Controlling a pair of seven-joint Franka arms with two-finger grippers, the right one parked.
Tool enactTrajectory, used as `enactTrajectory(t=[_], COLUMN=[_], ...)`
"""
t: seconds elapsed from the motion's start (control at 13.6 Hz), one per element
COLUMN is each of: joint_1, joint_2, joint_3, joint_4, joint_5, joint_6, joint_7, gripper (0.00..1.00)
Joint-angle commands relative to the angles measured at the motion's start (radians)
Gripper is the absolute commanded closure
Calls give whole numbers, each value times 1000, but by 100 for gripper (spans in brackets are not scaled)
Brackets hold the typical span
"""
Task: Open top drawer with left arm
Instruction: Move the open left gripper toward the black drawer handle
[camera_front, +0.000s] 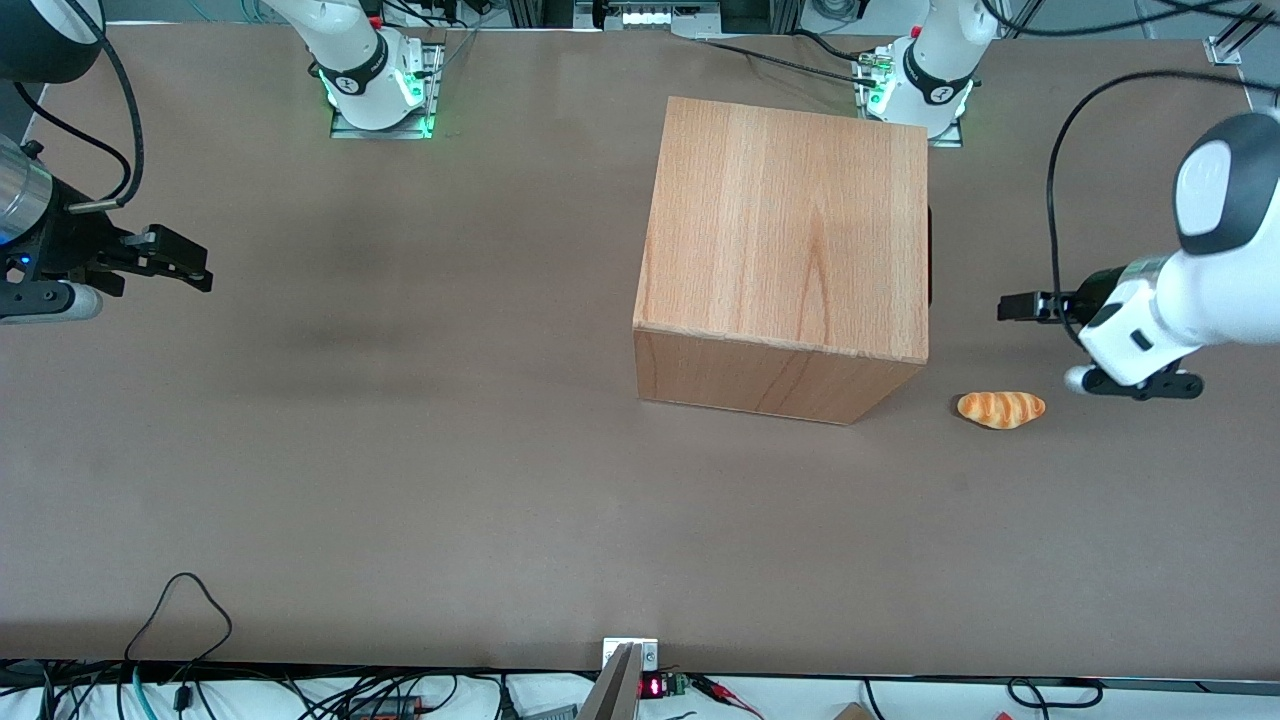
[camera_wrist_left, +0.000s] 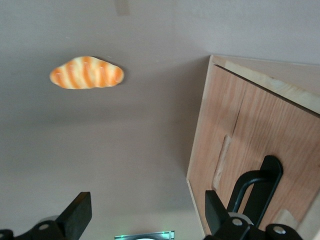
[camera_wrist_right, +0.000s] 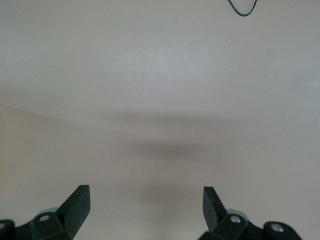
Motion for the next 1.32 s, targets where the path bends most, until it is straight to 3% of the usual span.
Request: enactTrajectory(t=[0.0,0.29,0.74,0.96,1.25], joint_1=[5,41,28,33,30], joint_2=[27,67,90,94,100], joint_3=[4,3,-7,-11,-13], joint_4=[16,7,2,-43,-59], joint_5=[-47,-136,-142,-199,-200], joint_6=[-30,-109,-199,-216,-216], joint_7=[73,197,283,315,323], gripper=[0,0,0,0,0])
